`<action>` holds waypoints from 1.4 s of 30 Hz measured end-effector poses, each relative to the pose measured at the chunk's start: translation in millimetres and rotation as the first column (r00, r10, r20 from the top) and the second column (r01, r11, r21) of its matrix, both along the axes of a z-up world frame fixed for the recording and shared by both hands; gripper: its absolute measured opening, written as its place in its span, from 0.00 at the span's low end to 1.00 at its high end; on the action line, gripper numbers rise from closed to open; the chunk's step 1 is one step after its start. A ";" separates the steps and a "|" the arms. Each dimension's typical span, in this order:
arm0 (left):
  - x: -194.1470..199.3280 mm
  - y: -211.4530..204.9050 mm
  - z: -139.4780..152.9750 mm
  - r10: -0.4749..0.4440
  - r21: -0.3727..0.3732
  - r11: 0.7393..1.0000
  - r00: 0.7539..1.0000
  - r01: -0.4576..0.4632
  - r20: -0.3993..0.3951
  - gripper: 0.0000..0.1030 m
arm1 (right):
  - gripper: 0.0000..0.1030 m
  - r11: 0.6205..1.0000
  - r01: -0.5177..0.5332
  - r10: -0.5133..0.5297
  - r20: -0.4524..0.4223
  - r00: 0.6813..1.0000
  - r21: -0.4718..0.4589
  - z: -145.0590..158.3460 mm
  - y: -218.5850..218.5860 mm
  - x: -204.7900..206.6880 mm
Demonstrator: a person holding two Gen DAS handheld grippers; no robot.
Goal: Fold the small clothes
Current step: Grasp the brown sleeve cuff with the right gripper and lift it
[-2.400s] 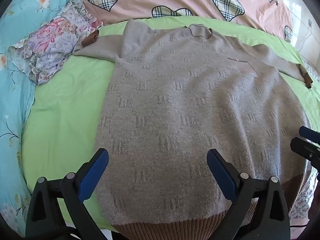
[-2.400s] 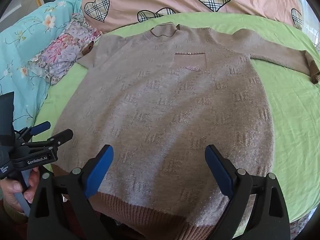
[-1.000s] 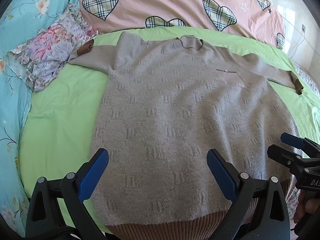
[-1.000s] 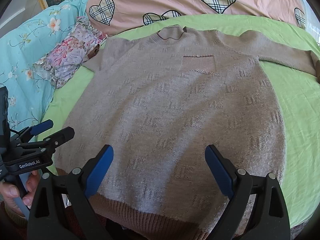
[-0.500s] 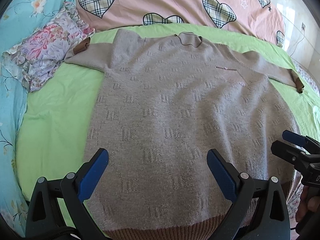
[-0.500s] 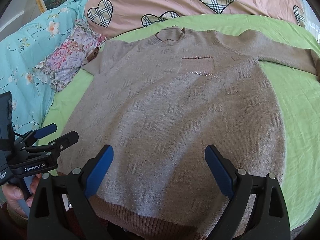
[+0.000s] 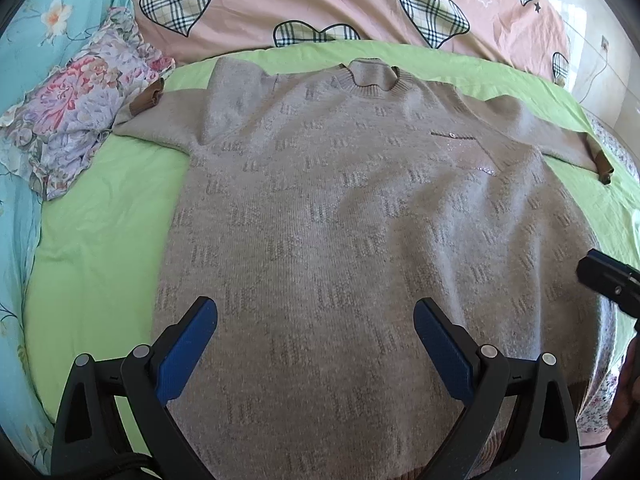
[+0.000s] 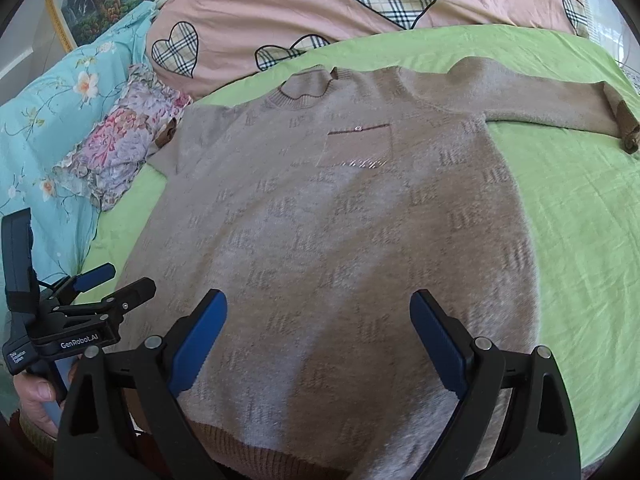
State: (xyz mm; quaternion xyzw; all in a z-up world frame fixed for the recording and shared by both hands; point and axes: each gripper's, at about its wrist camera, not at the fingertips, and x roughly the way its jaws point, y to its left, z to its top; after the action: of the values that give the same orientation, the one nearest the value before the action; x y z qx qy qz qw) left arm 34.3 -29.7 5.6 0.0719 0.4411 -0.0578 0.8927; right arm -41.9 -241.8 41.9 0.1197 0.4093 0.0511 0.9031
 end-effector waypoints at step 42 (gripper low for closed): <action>119.3 -1.9 1.9 0.041 -0.072 0.996 0.999 -0.042 -0.020 0.96 | 0.06 0.995 0.047 -0.049 0.026 0.998 0.083 67.3 -155.3 145.3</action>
State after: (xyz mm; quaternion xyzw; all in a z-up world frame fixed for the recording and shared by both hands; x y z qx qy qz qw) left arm 153.6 -31.6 7.5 0.0296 0.4482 -0.0559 0.8917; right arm 103.4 -397.1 109.2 0.1662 0.3912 0.0479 0.9039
